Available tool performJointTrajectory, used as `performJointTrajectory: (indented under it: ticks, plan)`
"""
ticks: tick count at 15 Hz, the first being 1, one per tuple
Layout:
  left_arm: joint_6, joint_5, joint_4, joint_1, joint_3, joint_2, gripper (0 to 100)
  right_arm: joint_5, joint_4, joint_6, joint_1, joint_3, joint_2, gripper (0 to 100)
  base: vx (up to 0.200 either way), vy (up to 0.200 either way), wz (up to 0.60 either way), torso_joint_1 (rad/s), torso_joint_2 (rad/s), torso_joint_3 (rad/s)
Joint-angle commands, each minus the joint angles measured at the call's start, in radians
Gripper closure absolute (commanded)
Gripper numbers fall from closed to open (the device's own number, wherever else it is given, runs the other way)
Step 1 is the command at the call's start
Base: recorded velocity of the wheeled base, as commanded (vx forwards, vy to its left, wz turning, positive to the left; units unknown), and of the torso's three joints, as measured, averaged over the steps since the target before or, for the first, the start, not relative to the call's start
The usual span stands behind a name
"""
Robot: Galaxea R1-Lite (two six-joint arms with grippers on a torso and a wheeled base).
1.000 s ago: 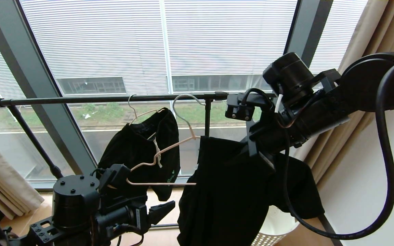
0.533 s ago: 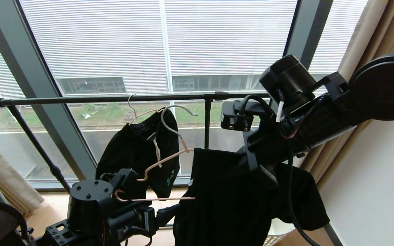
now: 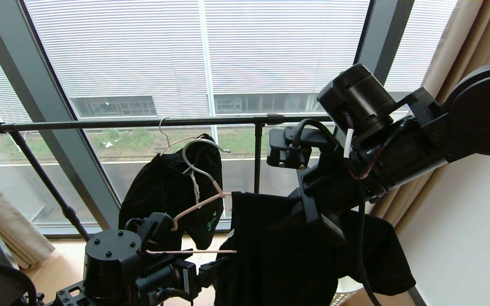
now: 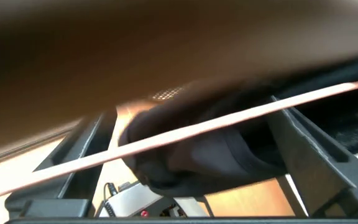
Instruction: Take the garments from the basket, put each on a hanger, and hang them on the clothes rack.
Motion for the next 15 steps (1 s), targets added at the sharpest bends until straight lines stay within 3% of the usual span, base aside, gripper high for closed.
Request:
performJointTrajectory:
  ticks: [1, 11, 12, 15]
  plan:
    - [0.002, -0.001, -0.002, -0.007, 0.003, 0.001, 0, 0.002, -0.002, 0.000, 0.011, 0.000, 0.002, 100, 0.000, 0.000, 0.00, 0.000, 0.00, 0.000]
    - [0.005, 0.091, -0.062, -0.064, 0.012, 0.054, 0, 0.004, -0.007, 0.000, 0.025, 0.007, 0.002, 100, 0.000, 0.000, 0.00, 0.000, 0.00, 0.000]
    - [0.005, 0.106, -0.078, -0.067, 0.012, 0.067, 100, 0.004, -0.007, 0.000, 0.025, 0.007, 0.003, 100, 0.000, 0.000, 0.00, 0.000, 0.00, 0.000]
    - [0.005, 0.104, -0.118, -0.067, 0.030, 0.074, 100, 0.004, -0.007, 0.000, 0.025, 0.017, 0.002, 100, 0.000, 0.000, 0.00, 0.000, 0.00, 0.000]
